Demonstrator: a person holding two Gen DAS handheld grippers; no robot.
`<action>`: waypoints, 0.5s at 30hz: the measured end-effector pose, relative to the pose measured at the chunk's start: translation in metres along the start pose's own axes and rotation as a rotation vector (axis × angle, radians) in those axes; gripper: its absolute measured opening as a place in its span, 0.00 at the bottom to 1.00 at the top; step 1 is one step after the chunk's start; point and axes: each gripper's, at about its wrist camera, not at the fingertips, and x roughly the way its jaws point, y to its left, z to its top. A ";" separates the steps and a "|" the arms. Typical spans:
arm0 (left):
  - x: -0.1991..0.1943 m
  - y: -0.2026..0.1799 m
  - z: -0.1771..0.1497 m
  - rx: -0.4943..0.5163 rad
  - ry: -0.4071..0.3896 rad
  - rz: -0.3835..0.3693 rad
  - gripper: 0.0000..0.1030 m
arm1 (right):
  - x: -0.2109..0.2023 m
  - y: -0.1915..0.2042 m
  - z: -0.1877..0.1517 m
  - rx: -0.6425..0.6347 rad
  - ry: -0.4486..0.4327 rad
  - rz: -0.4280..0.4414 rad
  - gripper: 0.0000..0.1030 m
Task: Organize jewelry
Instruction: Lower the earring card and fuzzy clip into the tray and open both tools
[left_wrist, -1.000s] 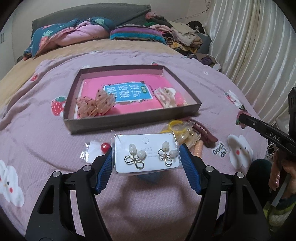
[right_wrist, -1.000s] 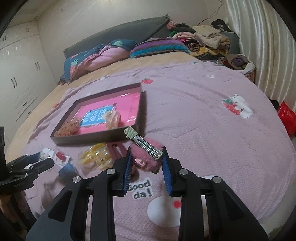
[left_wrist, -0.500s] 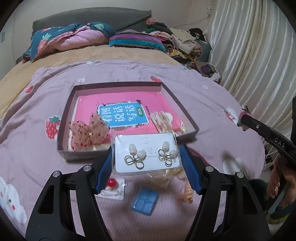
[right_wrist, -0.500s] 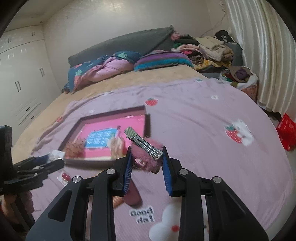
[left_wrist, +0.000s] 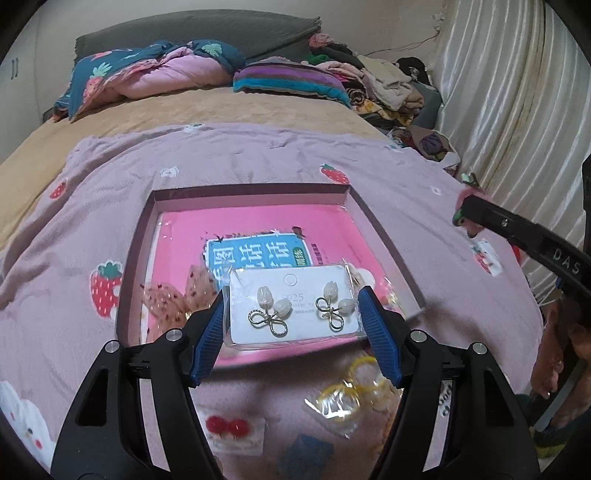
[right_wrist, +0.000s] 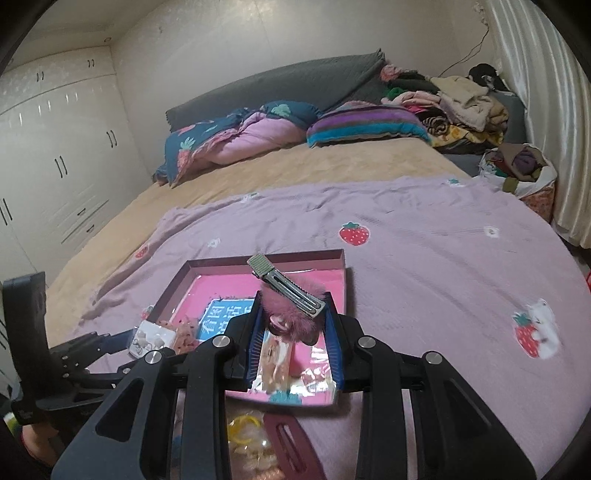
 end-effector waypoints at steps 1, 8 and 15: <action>0.004 0.001 0.003 -0.002 0.004 0.001 0.59 | 0.006 -0.001 0.001 0.000 0.007 0.002 0.28; 0.034 0.003 0.009 -0.010 0.055 0.009 0.59 | 0.044 -0.006 0.007 -0.007 0.080 0.017 0.28; 0.058 0.006 0.005 -0.012 0.105 0.022 0.59 | 0.071 -0.010 -0.010 -0.026 0.132 0.016 0.28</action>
